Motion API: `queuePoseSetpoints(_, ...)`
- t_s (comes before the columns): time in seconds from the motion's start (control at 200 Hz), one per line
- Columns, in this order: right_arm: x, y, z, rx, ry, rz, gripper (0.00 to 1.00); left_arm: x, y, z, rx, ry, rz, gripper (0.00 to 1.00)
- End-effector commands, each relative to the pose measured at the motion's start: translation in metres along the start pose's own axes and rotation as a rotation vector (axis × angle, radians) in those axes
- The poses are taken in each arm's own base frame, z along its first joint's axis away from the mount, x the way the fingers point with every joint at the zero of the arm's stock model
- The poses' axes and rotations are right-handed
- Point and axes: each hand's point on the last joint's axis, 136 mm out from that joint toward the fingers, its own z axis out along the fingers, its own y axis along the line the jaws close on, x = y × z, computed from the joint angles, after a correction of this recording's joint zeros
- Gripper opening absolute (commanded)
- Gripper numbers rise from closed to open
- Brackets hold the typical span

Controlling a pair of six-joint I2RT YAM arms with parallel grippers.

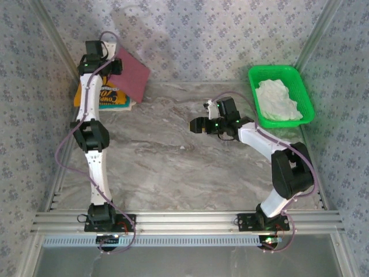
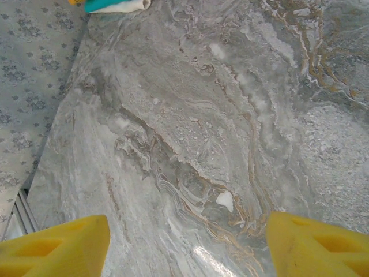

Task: Fold and stack the t-shirts

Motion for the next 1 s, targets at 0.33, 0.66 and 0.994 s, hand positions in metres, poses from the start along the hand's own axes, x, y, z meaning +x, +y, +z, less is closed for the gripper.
queuePoseSetpoints(0.33, 0.001, -0.003, 0.002, 0.029, 0.010, 0.027, 0.73, -0.007, 0.062, -0.023, 0.012, -0.061, -0.082, 0.00)
queuePoseSetpoints(0.66, -0.002, 0.005, 0.011, 0.013, 0.032, 0.014, 0.73, 0.025, 0.140, -0.008, -0.109, -0.048, -0.134, 0.21)
queuePoseSetpoints(0.994, -0.022, 0.019, 0.005, 0.007, -0.029, -0.073, 0.73, -0.008, 0.171, -0.095, -0.471, -0.076, -0.207, 1.00)
